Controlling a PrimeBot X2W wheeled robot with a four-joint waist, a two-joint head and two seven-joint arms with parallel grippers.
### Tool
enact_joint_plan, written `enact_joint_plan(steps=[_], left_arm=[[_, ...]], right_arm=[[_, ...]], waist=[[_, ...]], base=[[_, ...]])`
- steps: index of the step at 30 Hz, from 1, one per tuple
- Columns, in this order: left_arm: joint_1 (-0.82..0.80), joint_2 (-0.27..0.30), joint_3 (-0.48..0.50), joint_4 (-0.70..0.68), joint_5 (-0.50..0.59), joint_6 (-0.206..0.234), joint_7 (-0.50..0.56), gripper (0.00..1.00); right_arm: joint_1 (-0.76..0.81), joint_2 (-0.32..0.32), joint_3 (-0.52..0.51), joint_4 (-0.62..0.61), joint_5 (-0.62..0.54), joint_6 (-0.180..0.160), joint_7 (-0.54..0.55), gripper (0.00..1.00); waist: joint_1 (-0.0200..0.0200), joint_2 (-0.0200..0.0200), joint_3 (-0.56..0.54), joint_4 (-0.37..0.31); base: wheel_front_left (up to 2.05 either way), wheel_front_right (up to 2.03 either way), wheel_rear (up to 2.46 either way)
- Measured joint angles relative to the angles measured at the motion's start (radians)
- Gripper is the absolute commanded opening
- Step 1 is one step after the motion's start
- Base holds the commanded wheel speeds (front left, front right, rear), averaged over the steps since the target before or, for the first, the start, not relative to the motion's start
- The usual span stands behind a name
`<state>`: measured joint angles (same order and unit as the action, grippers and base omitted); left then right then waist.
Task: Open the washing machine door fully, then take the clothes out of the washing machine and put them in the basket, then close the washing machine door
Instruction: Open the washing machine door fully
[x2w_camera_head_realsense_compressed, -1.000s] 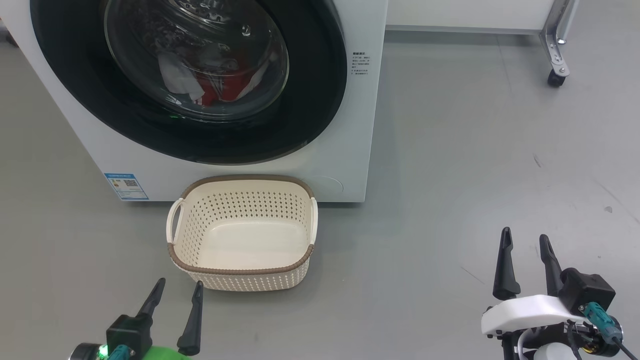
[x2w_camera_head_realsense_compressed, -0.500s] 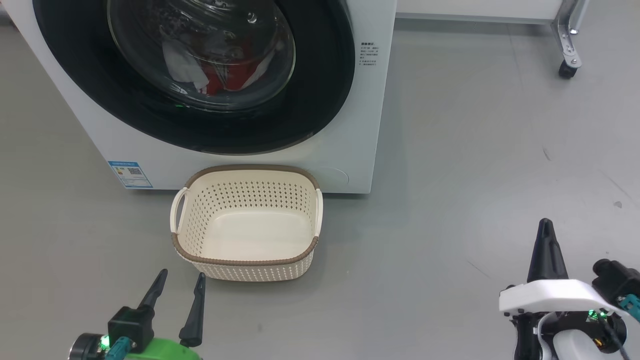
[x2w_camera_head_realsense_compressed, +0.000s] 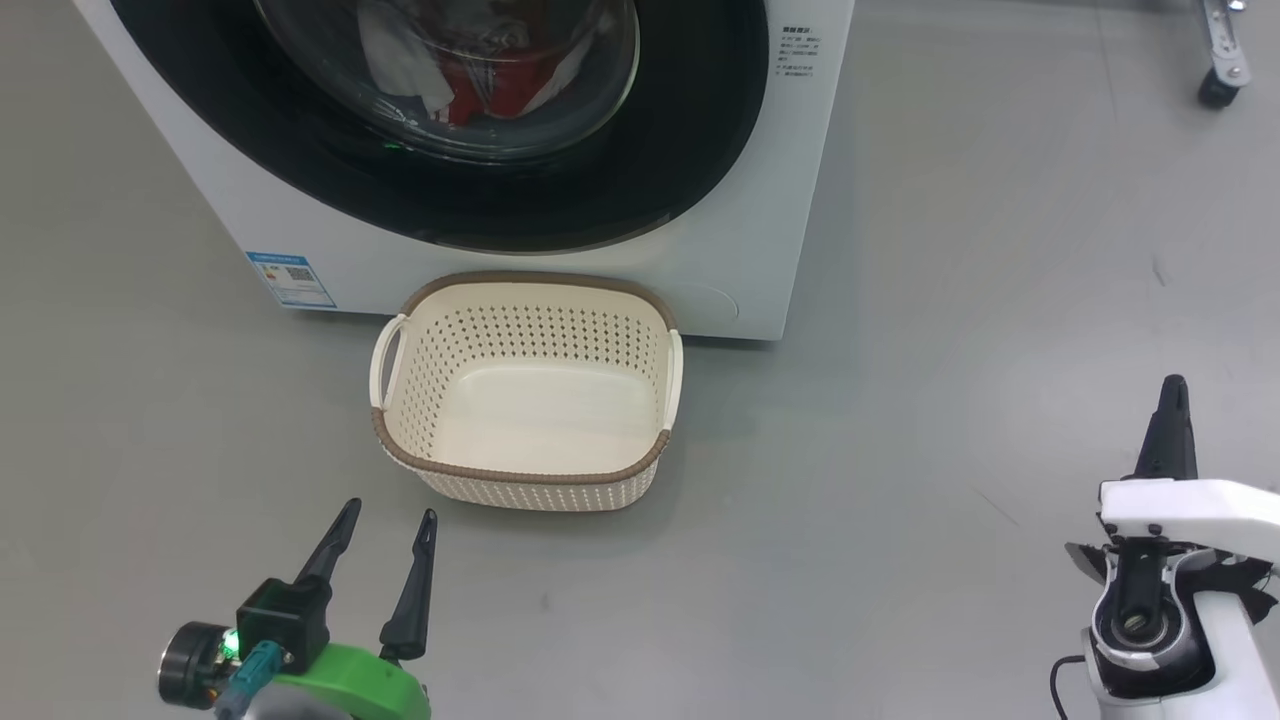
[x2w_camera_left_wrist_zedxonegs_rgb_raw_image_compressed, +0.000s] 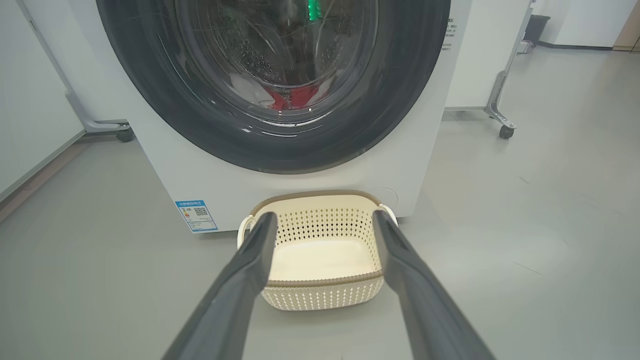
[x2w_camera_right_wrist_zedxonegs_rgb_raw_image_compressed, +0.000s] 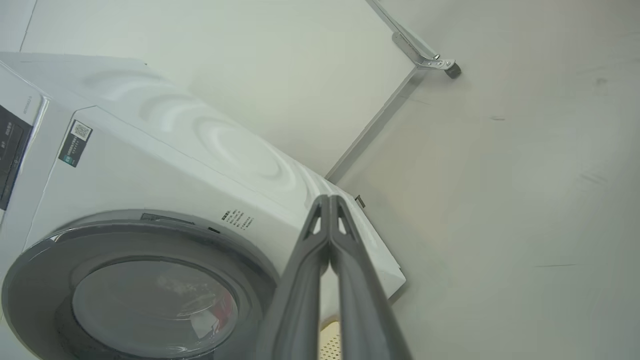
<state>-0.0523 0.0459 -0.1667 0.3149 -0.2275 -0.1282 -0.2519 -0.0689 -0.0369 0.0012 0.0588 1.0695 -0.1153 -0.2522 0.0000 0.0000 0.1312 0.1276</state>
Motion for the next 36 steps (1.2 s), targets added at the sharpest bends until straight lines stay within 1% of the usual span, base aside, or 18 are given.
enact_joint_plan(steps=[7,9,13,19,24,31,35,36], left_arm=[[-0.020,-0.001,-0.023,-0.004,-0.002,0.000,0.000,1.00],[-0.032,-0.001,-0.032,-0.007,-0.005,0.000,0.000,1.00],[-0.053,-0.002,-0.043,-0.017,-0.019,0.000,0.000,1.00],[-0.094,-0.003,-0.059,-0.045,-0.039,0.000,0.000,1.00],[-0.114,-0.005,-0.069,-0.057,-0.045,0.000,0.000,1.00],[-0.147,-0.004,-0.069,-0.067,-0.054,0.000,0.000,1.00],[-0.168,-0.004,-0.083,-0.067,-0.054,0.000,0.000,1.00],[-0.172,-0.004,-0.087,-0.067,-0.054,0.000,0.000,1.00]], right_arm=[[-0.097,-0.002,-0.037,-0.018,0.118,0.003,0.007,0.00],[-0.135,-0.004,-0.043,-0.023,0.120,0.008,0.026,0.00],[-0.195,-0.014,-0.048,-0.032,0.115,0.008,0.063,0.00],[-0.300,-0.081,-0.055,-0.042,0.111,0.007,0.117,0.00],[-0.387,-0.101,-0.057,-0.045,0.120,-0.001,0.165,0.00],[-0.519,-0.104,-0.080,-0.049,0.190,-0.002,0.228,0.00],[-0.581,-0.096,-0.099,-0.029,0.267,-0.004,0.281,0.00],[-0.593,-0.093,-0.101,-0.023,0.287,-0.011,0.294,0.00]], waist=[[0.0000,0.0000,0.048,0.038],[0.0000,0.0000,0.064,0.049],[0.0000,0.0000,0.095,0.069],[0.0000,0.0000,0.149,0.103],[0.0000,0.0000,0.189,0.122],[0.0000,0.0000,0.246,0.143],[0.0000,0.0000,0.275,0.155],[0.0000,0.0000,0.281,0.158]], base=[[0.00,0.00,0.00],[0.00,0.00,0.00],[0.00,0.00,0.00],[0.00,0.00,0.00],[0.00,0.00,0.00],[0.00,0.00,0.00],[0.00,0.00,0.00],[0.00,0.00,0.00]])
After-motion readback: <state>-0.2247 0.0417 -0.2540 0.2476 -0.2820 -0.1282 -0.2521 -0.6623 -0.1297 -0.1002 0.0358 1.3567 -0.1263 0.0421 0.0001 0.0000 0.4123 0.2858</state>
